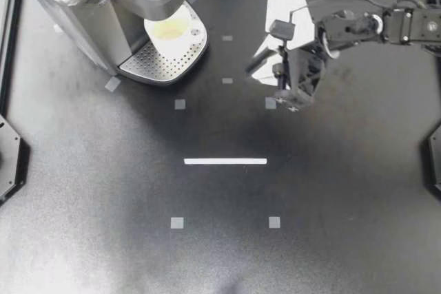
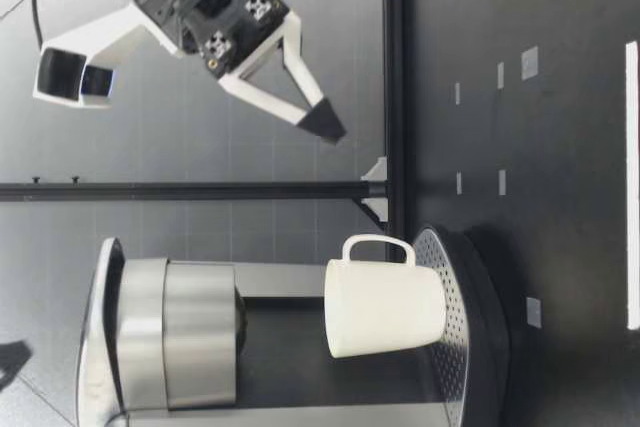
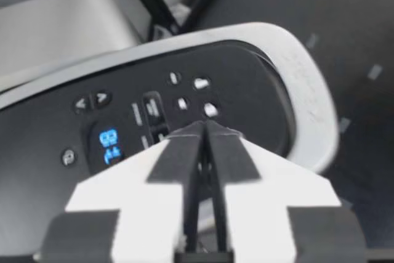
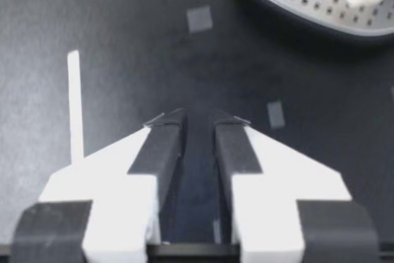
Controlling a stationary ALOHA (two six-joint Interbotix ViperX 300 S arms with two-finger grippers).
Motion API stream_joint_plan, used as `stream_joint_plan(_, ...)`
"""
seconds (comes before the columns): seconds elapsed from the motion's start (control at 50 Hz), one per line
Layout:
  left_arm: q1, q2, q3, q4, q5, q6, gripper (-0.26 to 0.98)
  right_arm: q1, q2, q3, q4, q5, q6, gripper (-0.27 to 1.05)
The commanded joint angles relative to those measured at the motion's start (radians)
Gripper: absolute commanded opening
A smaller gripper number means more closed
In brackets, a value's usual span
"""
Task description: Place the coffee capsule inside the capsule container, then place the cup onto the center of the cup tray.
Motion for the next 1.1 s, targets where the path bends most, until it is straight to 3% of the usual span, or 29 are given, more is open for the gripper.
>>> stream_joint_plan(0.0, 0.034, 0.0, -0.029, -0.006, -0.003, 0.006, 0.11, 0.005, -0.043, 0.0, 0.005, -0.008, -0.002, 0.27)
stream_joint_plan(0.22, 0.078, 0.009, -0.021, -0.006, -0.021, 0.011, 0.11, 0.005, -0.049, 0.015, 0.005, -0.023, -0.002, 0.24)
stream_joint_plan(1.08, 0.101, 0.06, 0.017, -0.006, -0.052, 0.025, 0.11, 0.003, -0.046, 0.028, 0.005, -0.031, -0.003, 0.24)
